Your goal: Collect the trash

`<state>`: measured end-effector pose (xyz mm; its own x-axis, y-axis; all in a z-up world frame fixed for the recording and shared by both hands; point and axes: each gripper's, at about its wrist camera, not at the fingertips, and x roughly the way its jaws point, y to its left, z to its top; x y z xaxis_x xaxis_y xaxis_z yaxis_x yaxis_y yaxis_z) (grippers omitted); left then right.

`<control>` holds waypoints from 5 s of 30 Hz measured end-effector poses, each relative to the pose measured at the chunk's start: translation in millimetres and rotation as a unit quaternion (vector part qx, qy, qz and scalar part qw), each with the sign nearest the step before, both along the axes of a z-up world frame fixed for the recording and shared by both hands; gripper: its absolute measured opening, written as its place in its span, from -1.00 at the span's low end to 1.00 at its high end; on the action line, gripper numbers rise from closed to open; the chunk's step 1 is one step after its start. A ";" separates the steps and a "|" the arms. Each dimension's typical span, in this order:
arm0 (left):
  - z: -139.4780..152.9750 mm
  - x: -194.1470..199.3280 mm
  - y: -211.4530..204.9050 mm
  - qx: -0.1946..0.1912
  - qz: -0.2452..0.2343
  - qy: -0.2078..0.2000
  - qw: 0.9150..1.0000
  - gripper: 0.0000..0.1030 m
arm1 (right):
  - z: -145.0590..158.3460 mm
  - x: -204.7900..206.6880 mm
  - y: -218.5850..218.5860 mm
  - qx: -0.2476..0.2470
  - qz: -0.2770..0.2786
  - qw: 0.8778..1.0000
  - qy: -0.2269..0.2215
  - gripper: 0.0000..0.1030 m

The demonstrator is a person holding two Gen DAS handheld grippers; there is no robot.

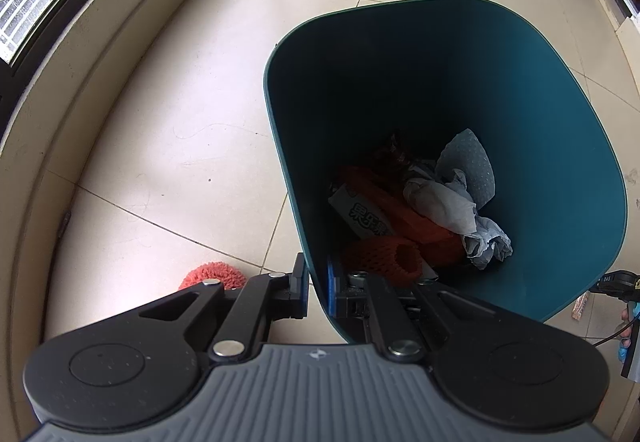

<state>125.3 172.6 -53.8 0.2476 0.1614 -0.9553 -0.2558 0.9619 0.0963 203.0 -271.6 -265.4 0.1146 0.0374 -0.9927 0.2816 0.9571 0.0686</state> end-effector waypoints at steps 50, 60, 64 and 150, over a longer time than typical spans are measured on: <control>1.2 -3.4 6.5 -0.018 -0.005 -0.011 1.000 -0.84 | 324.0 -26.0 189.7 0.103 0.334 0.914 -0.207 -0.61; 4.0 -6.2 8.2 -0.025 -0.010 -0.020 0.999 -0.83 | 305.8 3.0 286.1 0.082 0.373 0.901 -0.203 -0.61; 4.8 -5.7 9.6 -0.028 -0.009 -0.020 0.999 -0.83 | 274.8 16.3 314.8 0.059 0.388 0.902 -0.179 -0.61; 140.5 -183.8 -70.9 0.028 -0.051 -0.309 0.949 0.75 | 350.7 -162.6 176.7 0.152 0.260 0.848 -0.437 1.00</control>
